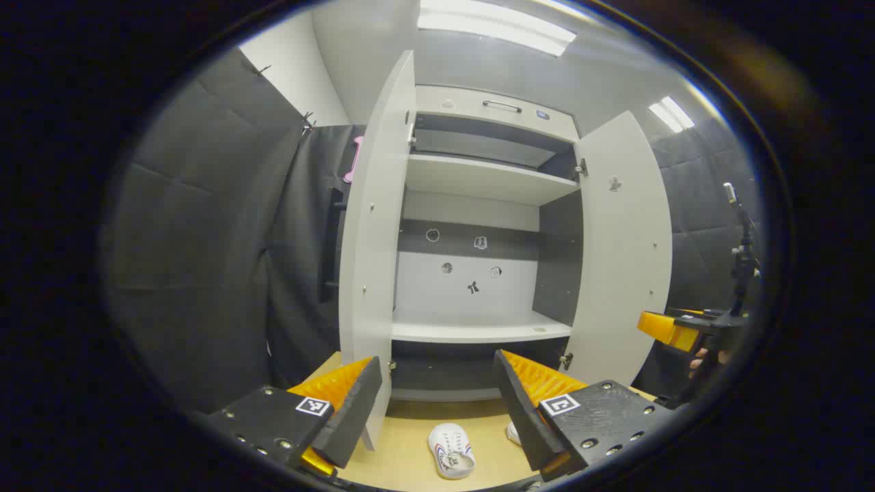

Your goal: Grab one shoe with the right hand and put it into the shoe cabinet, grab the other shoe with the left hand and put it into the shoe cabinet; then close the right door with the right hand and the left door with the left hand.

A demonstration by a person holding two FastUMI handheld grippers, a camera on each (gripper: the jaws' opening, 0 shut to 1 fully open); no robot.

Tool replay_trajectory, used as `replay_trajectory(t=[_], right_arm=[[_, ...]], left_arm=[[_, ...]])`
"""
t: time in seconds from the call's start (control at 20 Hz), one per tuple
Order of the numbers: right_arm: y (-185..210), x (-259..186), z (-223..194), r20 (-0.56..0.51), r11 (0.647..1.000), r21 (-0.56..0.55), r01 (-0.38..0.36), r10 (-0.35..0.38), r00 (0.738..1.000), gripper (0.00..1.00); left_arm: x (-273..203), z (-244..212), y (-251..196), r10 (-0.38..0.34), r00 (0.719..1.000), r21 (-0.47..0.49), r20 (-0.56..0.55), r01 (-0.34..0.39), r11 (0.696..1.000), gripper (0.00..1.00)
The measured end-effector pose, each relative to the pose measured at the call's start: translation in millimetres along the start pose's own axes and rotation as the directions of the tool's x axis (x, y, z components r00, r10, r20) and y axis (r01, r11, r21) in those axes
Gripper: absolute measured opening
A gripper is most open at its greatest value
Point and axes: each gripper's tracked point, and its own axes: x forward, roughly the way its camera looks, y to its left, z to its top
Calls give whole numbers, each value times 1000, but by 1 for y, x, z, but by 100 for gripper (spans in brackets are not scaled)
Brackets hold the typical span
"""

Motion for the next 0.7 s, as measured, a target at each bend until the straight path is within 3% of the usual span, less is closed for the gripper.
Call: replay_trajectory(t=[0.7], right_arm=[[5, 12, -20, -69, 1000, 16, -18, 19, 997, 98]], left_arm=[[-5, -8, 14, 18, 1000, -5, -15, -18, 1000, 93]])
